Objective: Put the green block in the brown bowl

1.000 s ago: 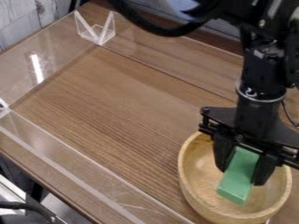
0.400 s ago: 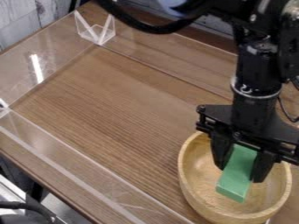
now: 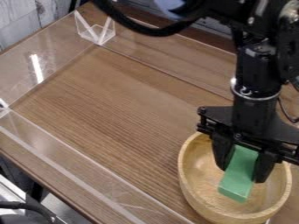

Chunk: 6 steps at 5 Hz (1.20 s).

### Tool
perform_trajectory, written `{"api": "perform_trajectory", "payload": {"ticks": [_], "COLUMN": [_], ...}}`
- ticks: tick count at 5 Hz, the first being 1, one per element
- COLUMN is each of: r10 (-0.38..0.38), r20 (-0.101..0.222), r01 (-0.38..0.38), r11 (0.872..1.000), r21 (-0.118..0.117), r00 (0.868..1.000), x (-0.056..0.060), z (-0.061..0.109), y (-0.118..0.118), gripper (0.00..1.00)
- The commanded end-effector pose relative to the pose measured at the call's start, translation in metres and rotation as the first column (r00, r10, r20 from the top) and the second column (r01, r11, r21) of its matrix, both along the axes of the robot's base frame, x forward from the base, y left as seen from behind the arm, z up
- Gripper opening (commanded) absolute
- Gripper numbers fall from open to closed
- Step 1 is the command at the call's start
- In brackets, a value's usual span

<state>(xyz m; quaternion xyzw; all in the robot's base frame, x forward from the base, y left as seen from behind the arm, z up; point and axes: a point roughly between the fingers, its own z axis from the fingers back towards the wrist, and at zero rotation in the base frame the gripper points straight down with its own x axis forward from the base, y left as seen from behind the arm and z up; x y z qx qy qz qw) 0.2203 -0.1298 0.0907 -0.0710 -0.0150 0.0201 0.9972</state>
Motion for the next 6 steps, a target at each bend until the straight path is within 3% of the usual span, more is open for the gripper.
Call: {"api": "perform_trajectory", "payload": {"ticks": [1,4,6], "r10": [0.019,0.068,0.084], "r20": [0.037,0.045,0.052], "r01": [-0.018,-0.067,-0.082], "r11": [1.0,0.997,0.996], "r21": [-0.025,-0.036,-0.034], "r00": [0.999,0.997,0.995], "x": [0.005,0.019,0.029], "z": [0.015,0.026,0.023], "y": [0.004,0.029,0.04], "gripper": [1.0,1.0,1.0]}}
